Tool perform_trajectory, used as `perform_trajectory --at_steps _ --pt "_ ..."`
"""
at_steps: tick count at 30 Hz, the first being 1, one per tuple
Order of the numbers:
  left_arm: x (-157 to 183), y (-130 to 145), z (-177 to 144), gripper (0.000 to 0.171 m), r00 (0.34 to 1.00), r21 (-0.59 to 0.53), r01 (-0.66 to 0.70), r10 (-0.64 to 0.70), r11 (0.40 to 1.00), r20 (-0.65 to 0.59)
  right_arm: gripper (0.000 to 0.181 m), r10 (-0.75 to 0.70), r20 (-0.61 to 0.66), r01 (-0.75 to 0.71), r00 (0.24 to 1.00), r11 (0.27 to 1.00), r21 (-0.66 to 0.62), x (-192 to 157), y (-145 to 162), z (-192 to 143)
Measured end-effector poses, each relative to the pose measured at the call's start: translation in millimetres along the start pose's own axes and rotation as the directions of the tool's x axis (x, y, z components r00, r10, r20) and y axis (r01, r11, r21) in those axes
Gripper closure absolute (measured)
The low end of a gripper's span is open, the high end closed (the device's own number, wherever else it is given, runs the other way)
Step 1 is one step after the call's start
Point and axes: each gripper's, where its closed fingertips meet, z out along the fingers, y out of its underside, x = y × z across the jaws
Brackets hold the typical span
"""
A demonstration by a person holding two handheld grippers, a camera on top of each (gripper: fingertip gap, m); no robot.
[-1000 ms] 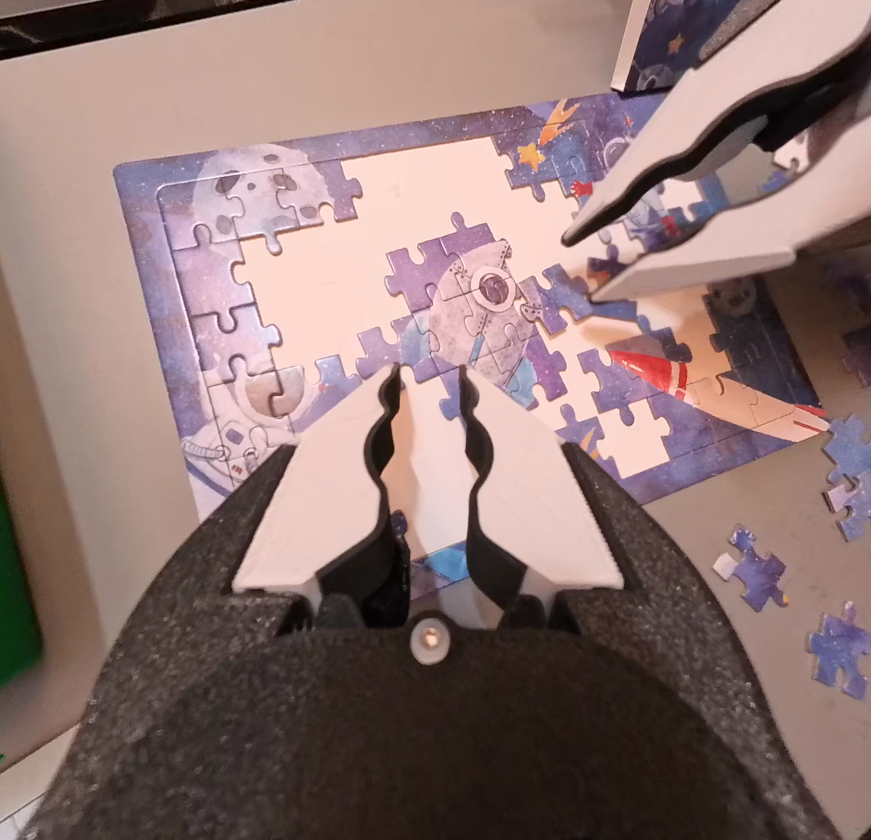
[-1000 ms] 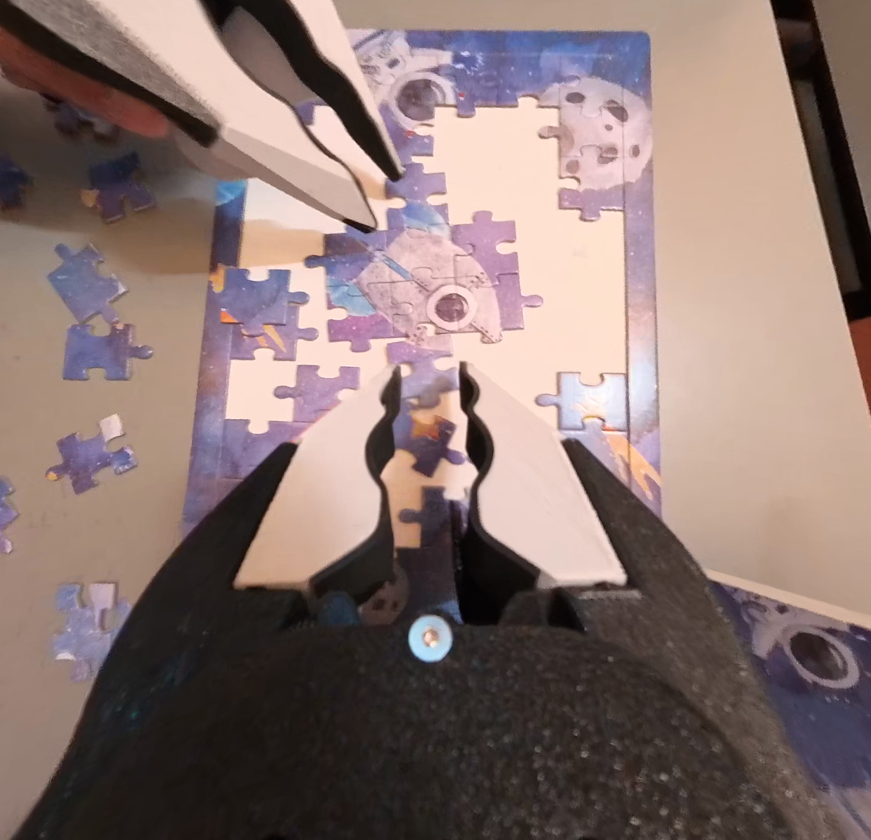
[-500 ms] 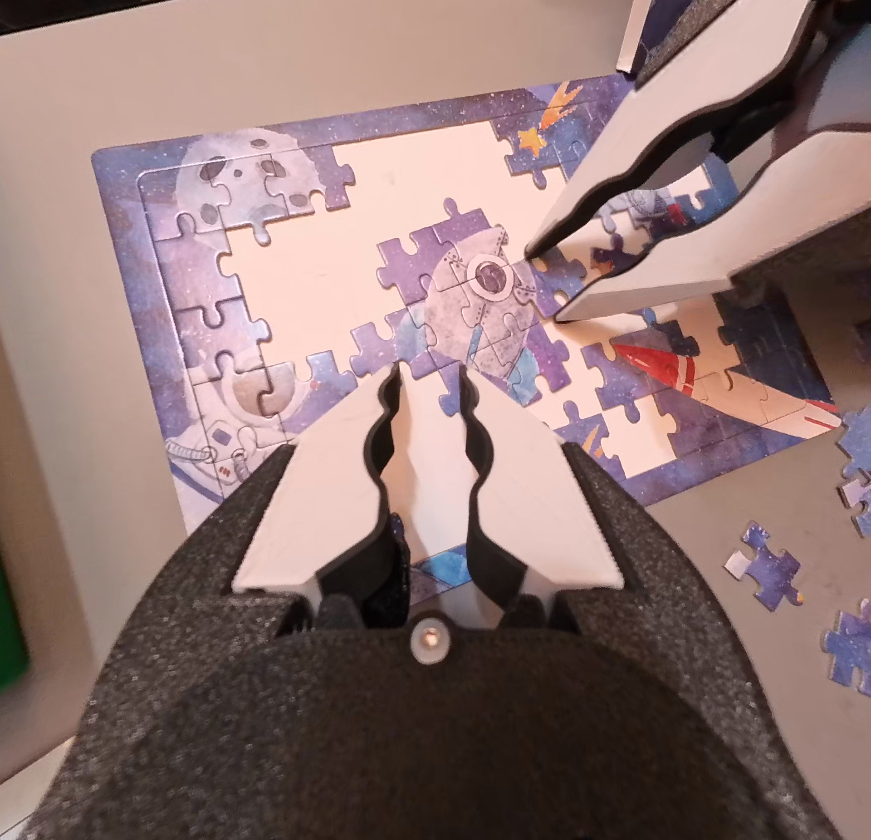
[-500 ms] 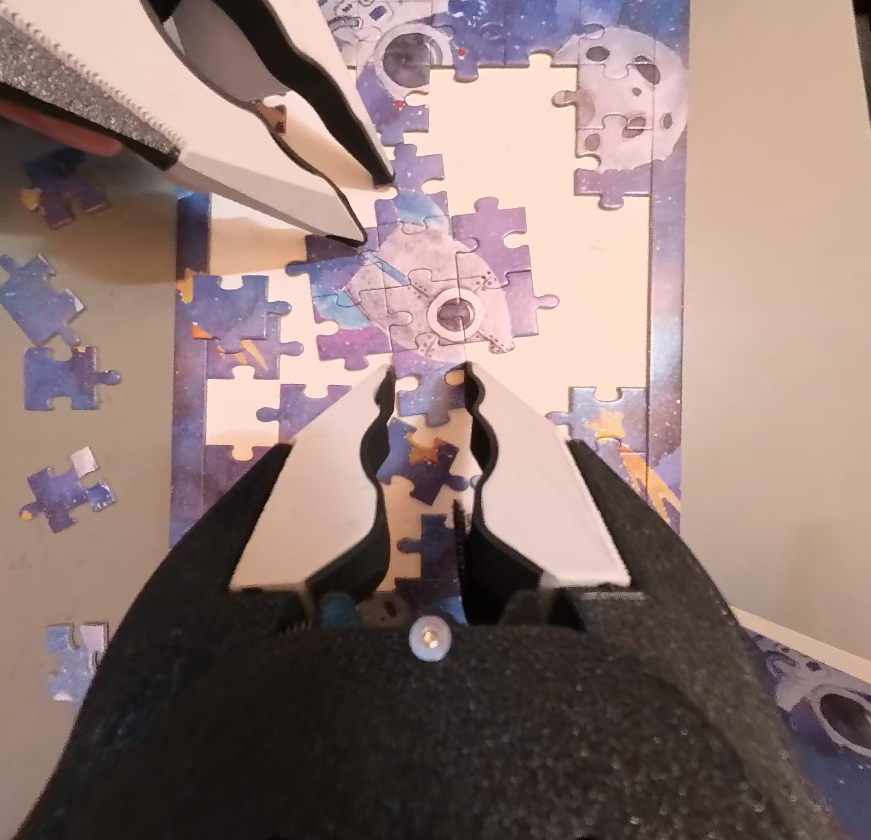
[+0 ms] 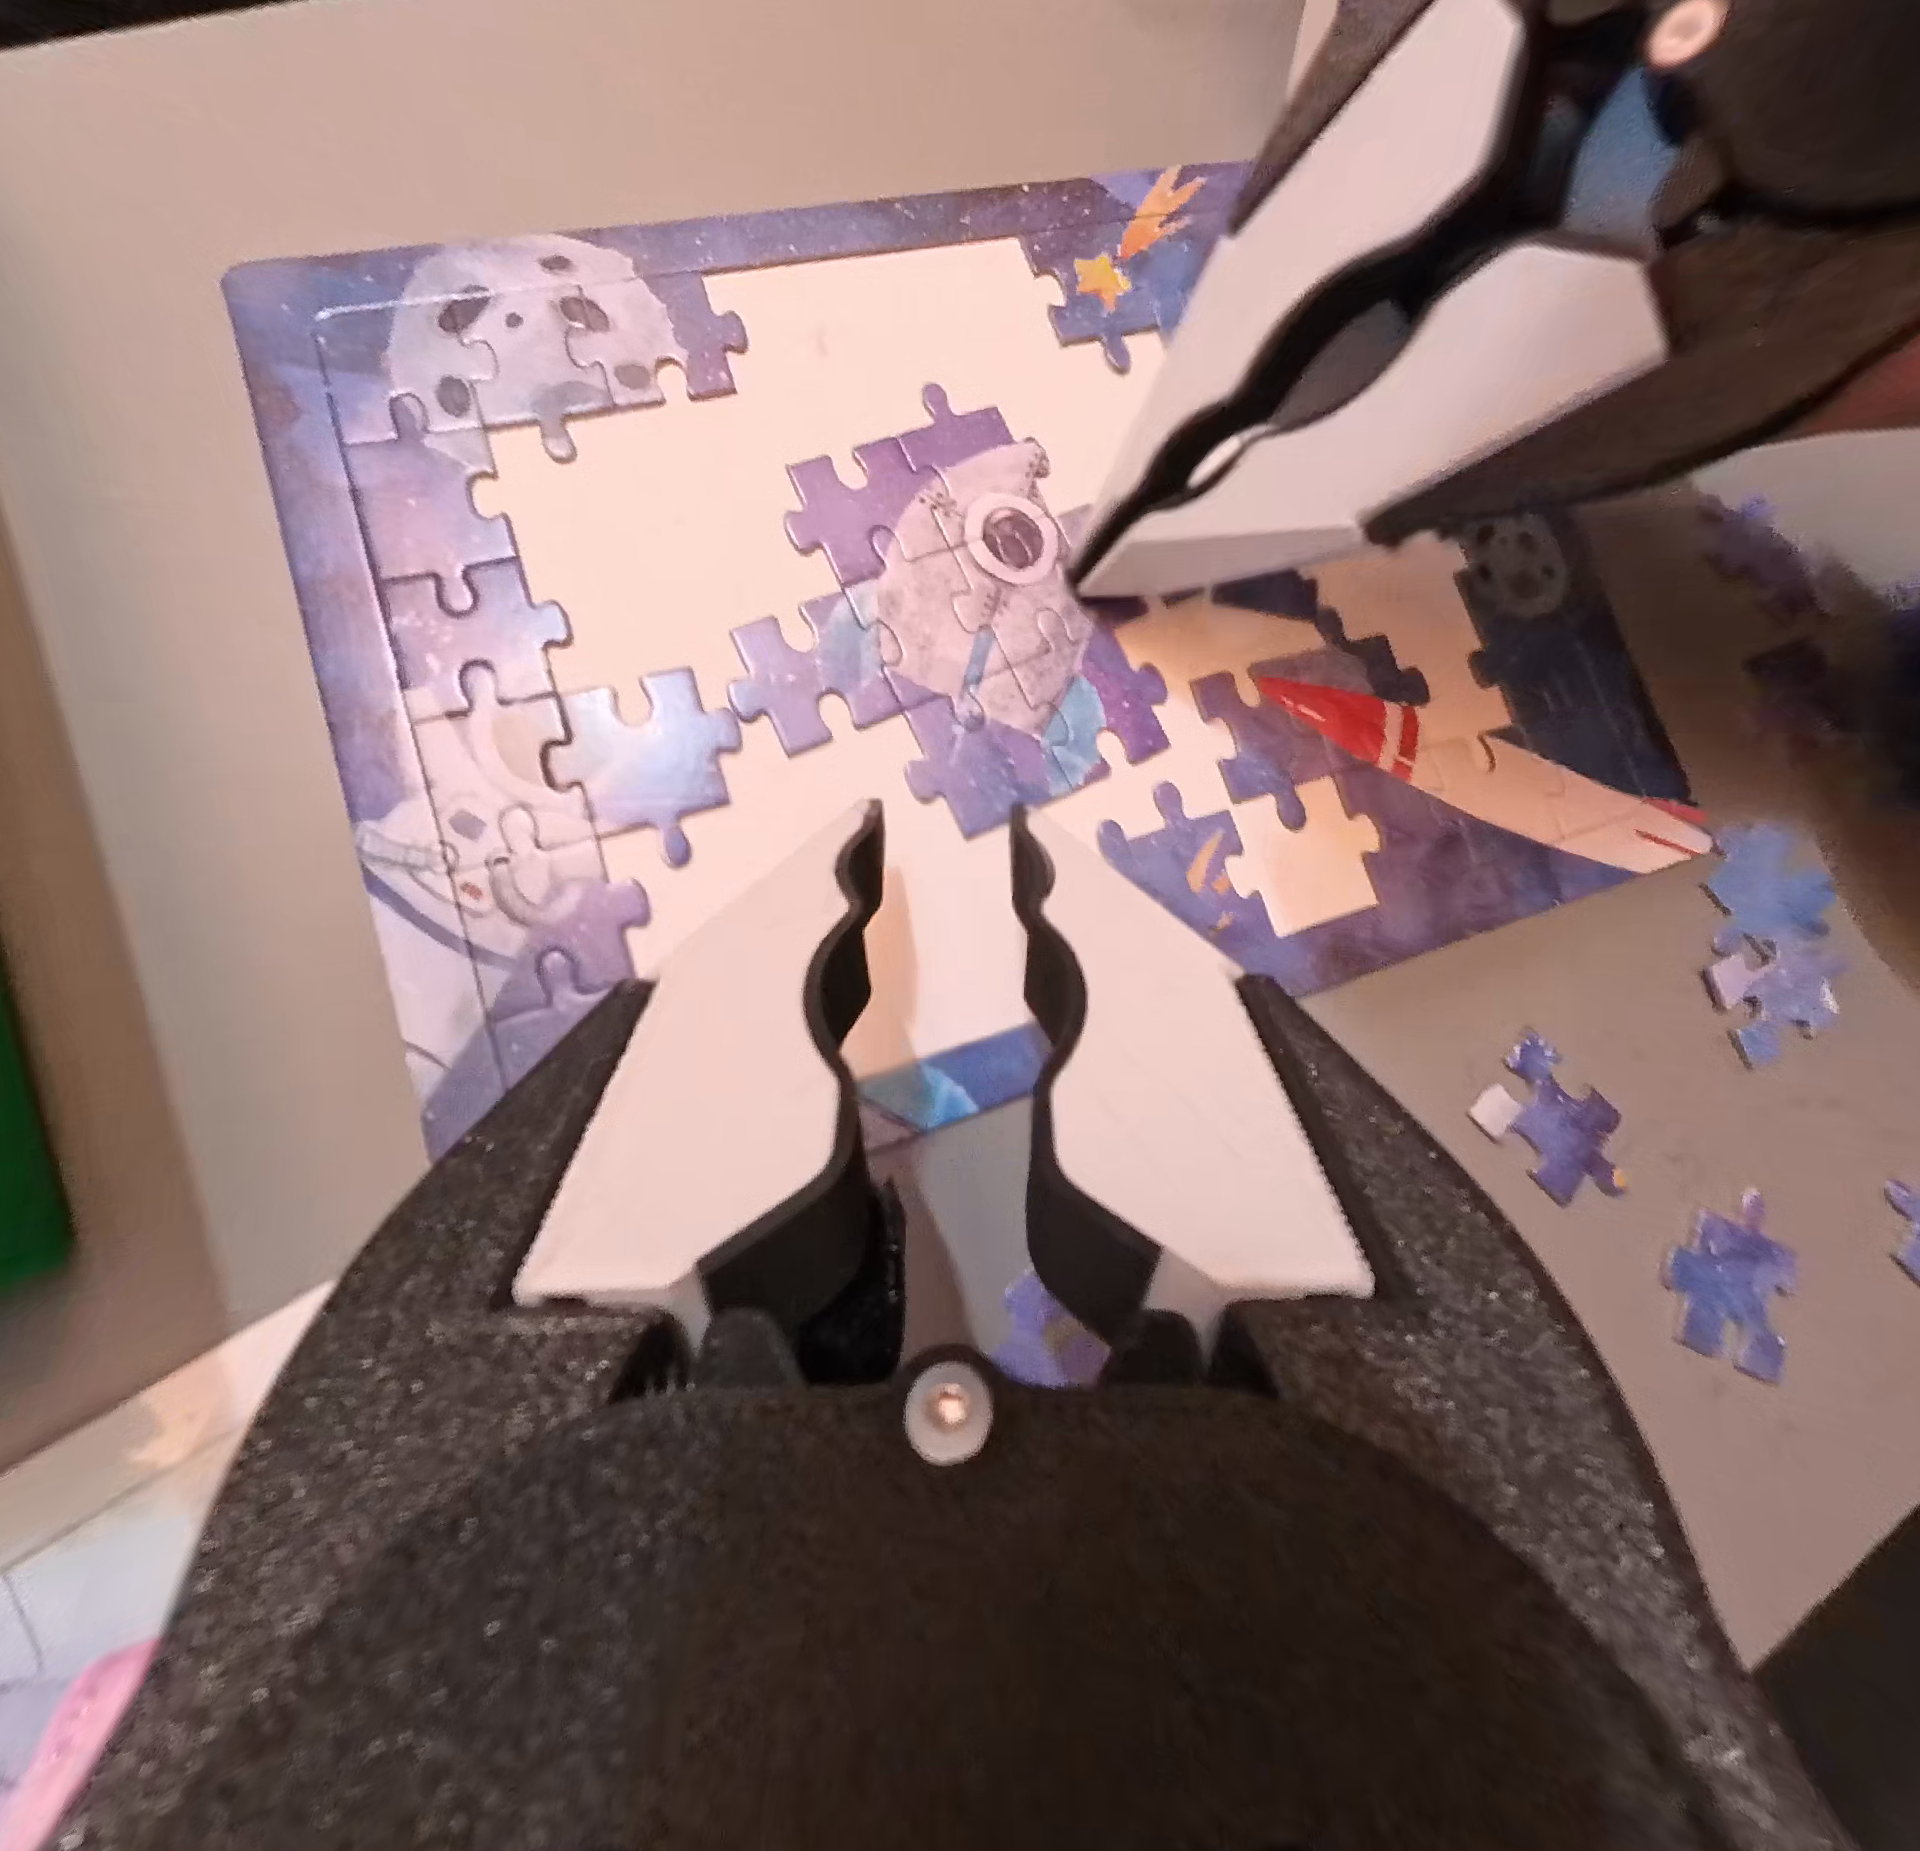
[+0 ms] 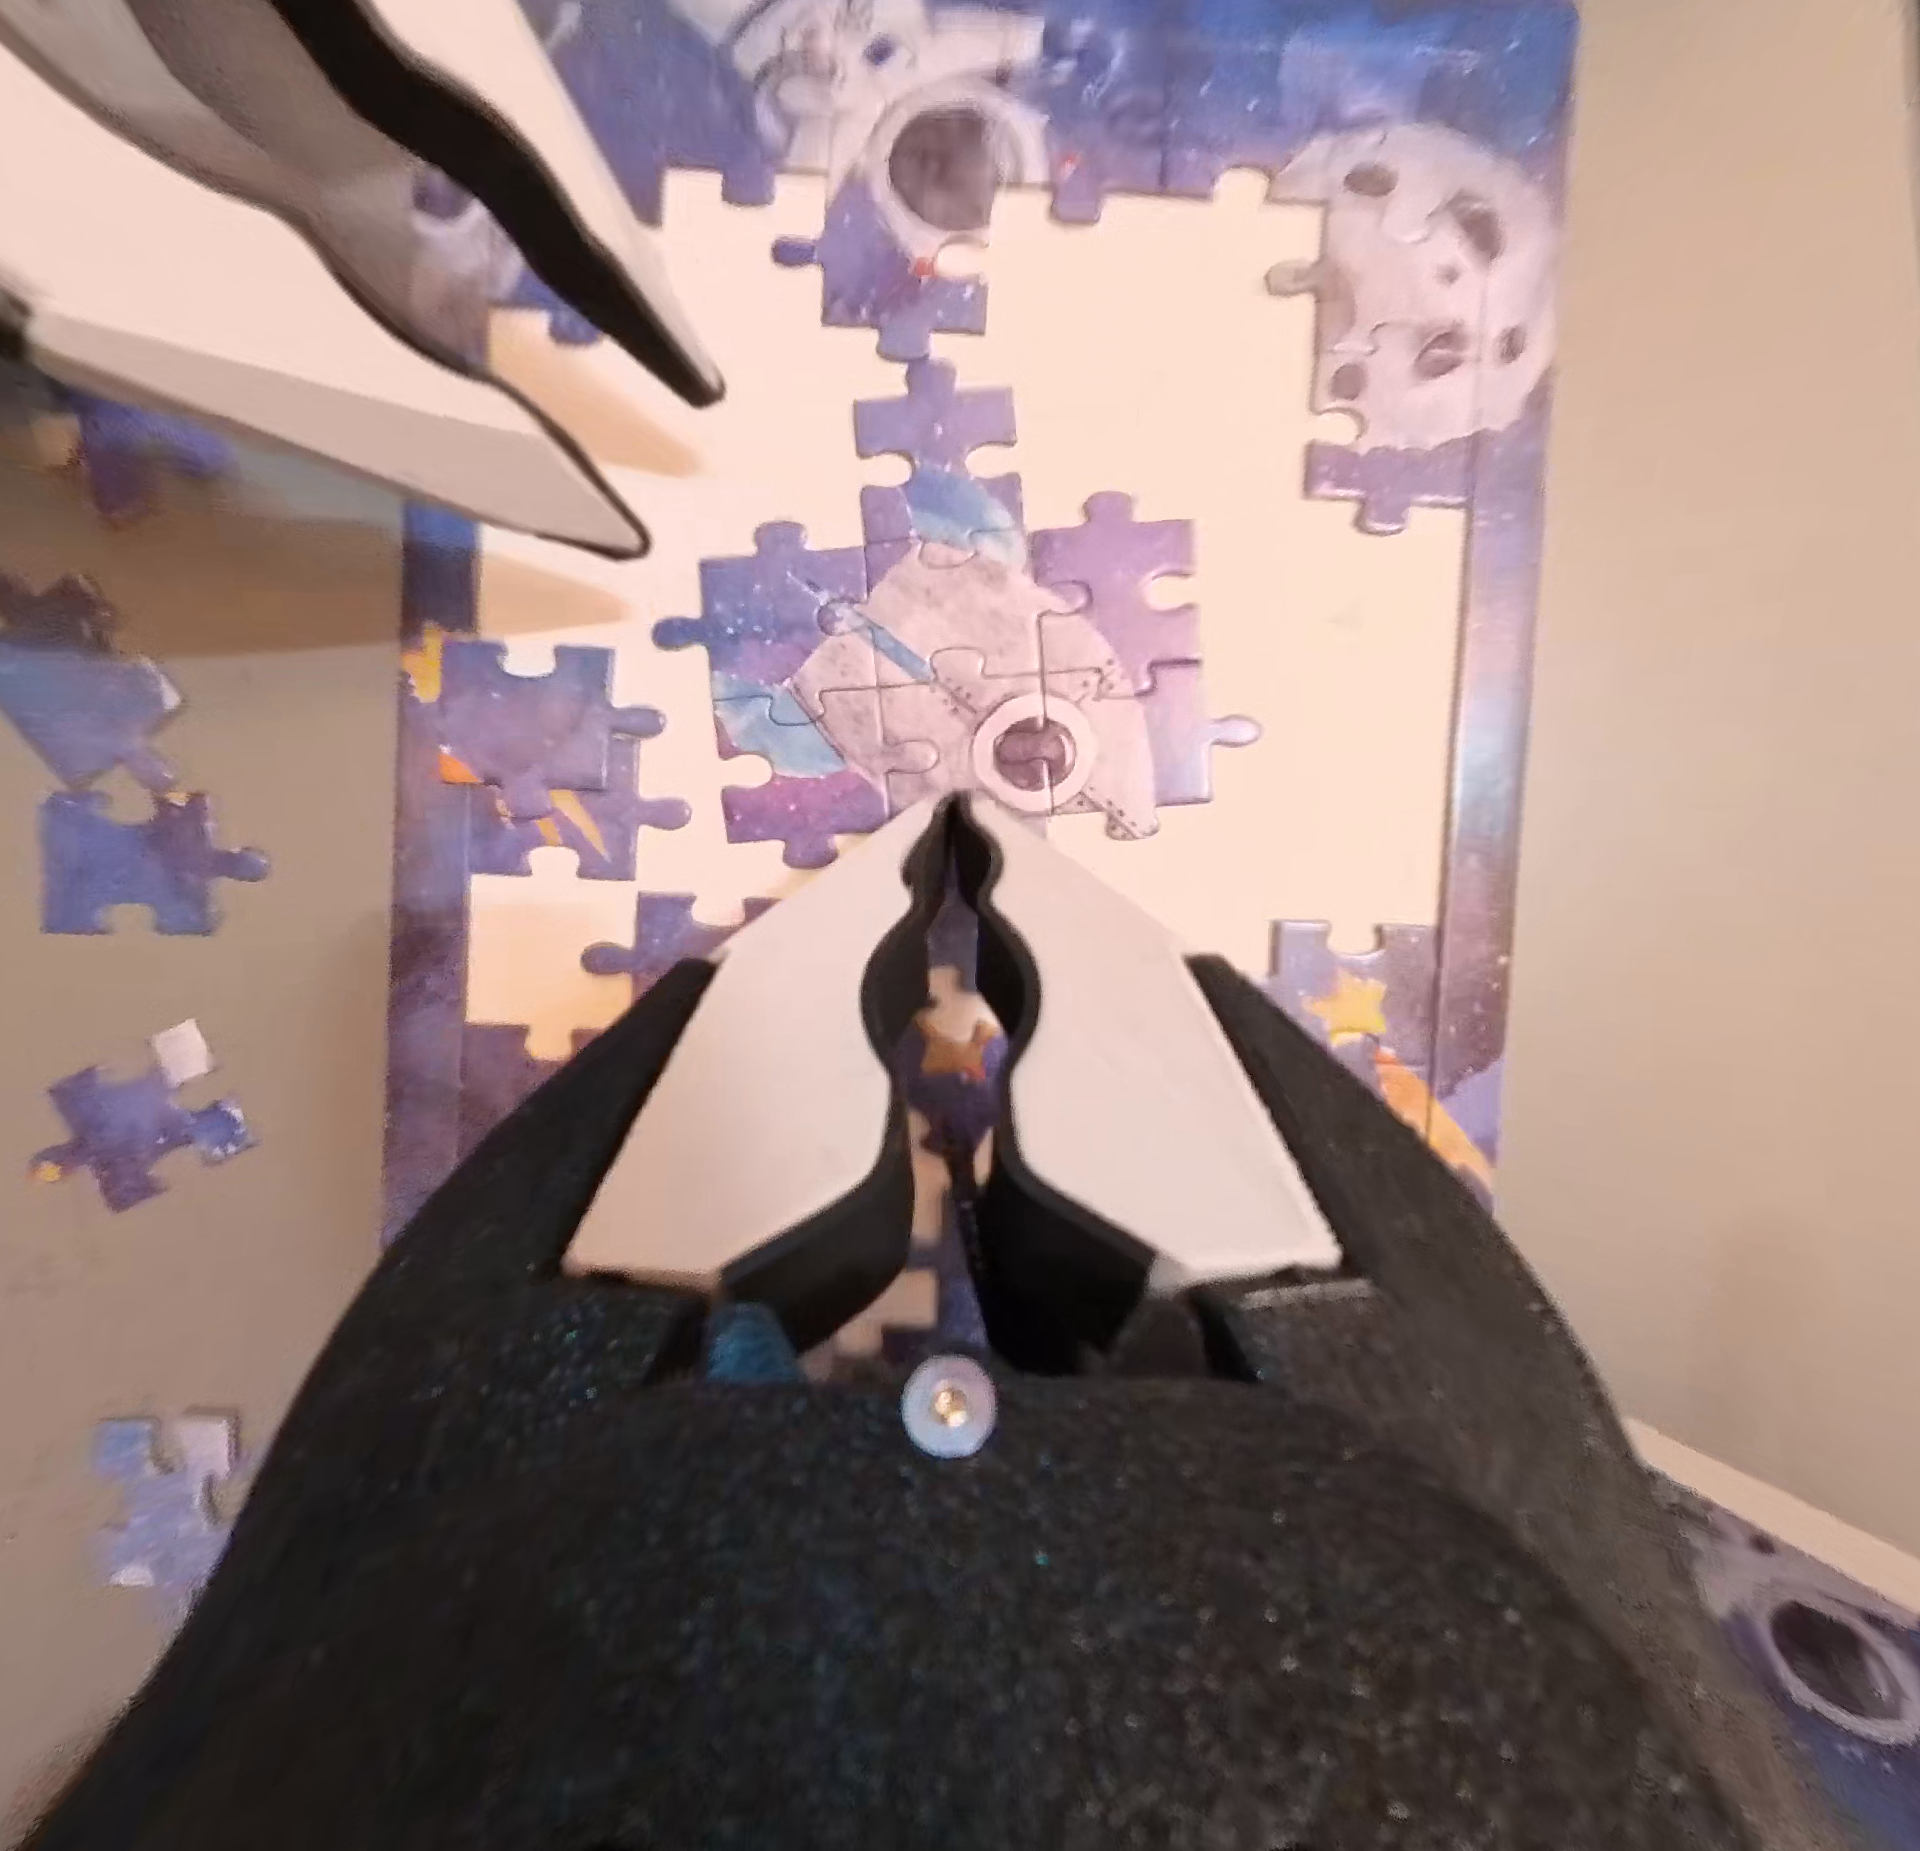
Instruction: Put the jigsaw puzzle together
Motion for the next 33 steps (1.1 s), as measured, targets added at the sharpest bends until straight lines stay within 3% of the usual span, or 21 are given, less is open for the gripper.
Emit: perform_trajectory --at_steps 5,9,12,15,21,26,33 --pt "13.1 19.7 -11.3 0.148 0.998 -0.010 -0.055 0.055 0.998 -0.013 0.181 0.076 0.007 -0.076 0.997 0.997 0.034 3.0 -2.1 1.0" --pt "19.9 25.2 -15.1 0.148 0.995 0.005 -0.078 0.078 0.997 -0.058 0.180 0.165 0.005 -0.165 0.986 0.981 0.098 12.1 2.6 -22.7" --pt "19.7 25.4 -12.9 0.147 0.995 0.001 -0.079 0.079 0.997 -0.067 0.149 0.172 0.004 -0.172 0.985 0.984 0.037 3.4 29.6 -32.1" --pt "22.7 20.5 -6.1 0.147 0.995 0.000 -0.077 0.077 0.997 -0.067 0.141 0.170 -0.089 -0.172 0.981 0.985 -0.017 1.2 46.6 -29.0" --pt "32.3 17.3 -3.2 0.147 0.994 0.013 -0.090 0.091 0.996 -0.058 0.140 0.324 -0.116 -0.321 0.939 0.946 0.047 0.6 46.8 -29.5" --pt "30.7 16.7 -4.8 0.147 0.997 0.024 -0.054 0.055 0.998 -0.055 0.136 0.364 -0.198 -0.363 0.910 0.931 0.042 -0.9 48.9 -28.2" --pt "28.8 18.5 -1.5 0.147 0.998 0.017 -0.026 0.027 1.000 -0.053 0.144 0.405 -0.241 -0.403 0.882 0.913 0.059 -1.2 48.6 -27.9"
